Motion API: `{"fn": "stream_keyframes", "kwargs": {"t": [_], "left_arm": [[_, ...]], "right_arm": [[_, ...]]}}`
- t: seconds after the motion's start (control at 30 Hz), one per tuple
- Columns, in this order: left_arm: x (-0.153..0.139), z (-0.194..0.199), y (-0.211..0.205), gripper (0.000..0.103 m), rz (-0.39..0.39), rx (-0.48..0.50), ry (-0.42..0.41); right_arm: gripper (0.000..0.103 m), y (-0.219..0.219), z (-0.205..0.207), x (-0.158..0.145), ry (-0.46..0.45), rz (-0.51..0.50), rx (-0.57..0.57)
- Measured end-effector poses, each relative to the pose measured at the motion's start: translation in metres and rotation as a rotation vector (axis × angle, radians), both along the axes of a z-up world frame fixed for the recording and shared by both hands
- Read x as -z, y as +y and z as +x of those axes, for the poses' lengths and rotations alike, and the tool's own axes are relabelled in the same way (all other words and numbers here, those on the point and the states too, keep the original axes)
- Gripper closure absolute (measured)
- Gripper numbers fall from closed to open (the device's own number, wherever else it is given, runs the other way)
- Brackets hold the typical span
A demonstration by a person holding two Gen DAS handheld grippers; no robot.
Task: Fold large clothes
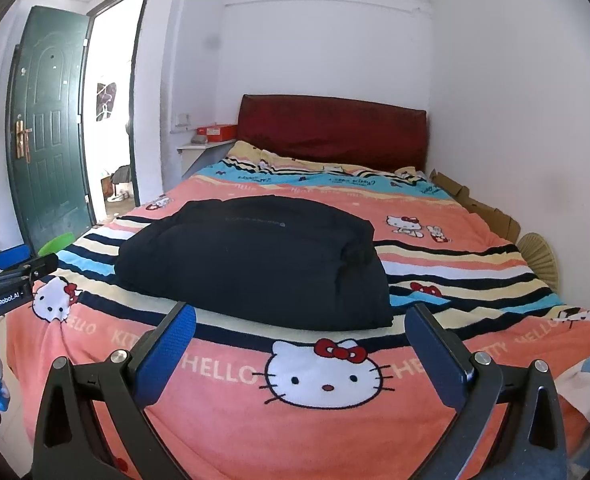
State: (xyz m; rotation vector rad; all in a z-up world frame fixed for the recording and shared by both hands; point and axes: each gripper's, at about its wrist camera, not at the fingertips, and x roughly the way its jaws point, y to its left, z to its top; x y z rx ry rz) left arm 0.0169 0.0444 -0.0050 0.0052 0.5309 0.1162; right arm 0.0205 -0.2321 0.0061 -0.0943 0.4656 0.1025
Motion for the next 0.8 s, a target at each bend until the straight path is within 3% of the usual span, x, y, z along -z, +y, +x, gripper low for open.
{"fn": "stream_keyframes", "kwargs": {"t": [0.8], "left_arm": [[0.029,0.022,-0.009,0.038,0.005,0.038,0.051]], "right_arm": [[0.000,-0.009,0.026,0.030,0.089,0.010,0.020]]}}
